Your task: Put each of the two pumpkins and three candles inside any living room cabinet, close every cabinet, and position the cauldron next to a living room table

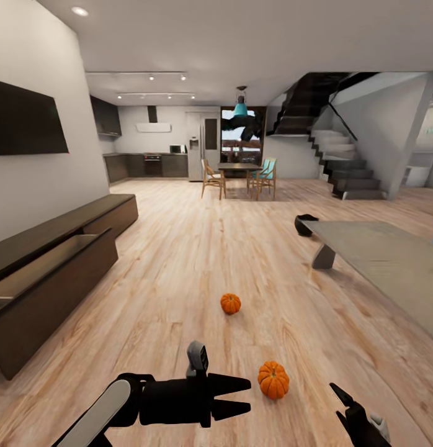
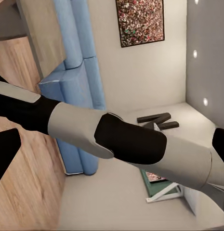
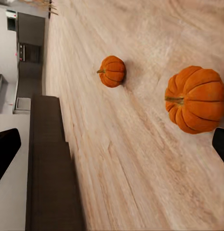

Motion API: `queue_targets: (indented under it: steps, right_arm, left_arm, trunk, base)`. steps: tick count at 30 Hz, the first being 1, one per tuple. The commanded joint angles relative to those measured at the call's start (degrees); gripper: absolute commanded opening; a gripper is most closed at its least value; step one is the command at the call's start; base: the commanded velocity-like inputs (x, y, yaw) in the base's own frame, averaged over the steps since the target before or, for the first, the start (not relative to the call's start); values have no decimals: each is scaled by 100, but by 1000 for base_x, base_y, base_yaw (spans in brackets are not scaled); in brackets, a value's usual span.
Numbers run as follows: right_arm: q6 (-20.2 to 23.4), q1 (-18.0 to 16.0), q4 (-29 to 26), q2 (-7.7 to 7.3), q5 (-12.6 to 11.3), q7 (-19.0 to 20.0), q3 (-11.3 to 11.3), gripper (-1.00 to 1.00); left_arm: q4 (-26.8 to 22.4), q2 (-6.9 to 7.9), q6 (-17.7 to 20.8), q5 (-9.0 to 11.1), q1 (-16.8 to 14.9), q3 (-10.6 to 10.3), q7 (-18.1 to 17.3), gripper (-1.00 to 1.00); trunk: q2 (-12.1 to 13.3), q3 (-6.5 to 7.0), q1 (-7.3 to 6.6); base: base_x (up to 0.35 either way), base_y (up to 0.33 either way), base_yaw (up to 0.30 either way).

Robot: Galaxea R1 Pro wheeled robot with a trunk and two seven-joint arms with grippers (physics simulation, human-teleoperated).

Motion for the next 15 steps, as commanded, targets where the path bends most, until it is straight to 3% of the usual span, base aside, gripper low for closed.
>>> queue_targets:
  steps: [1,6,15]
  right_arm:
    - [58,-6,16,4,-61,25,44,100]
    - [58,-7,16,2,-61,24,43,100]
    - [58,-8,16,3,-61,17,45,100]
  left_arm:
    - [0,5,0,-44,-5,-6,-53,100]
    - [0,11,1,-35,-5,-8,-64,100]
    - [0,28,6,-22,-5,-2,-101,100]
  trunk:
    - [-3,-2,-2]
    - [-3,10,-2]
    - [-3,12,-2]
  base:
    - [-111,-280,-277]
    - [-158,-207,-212]
    - [-19,-21,-20]
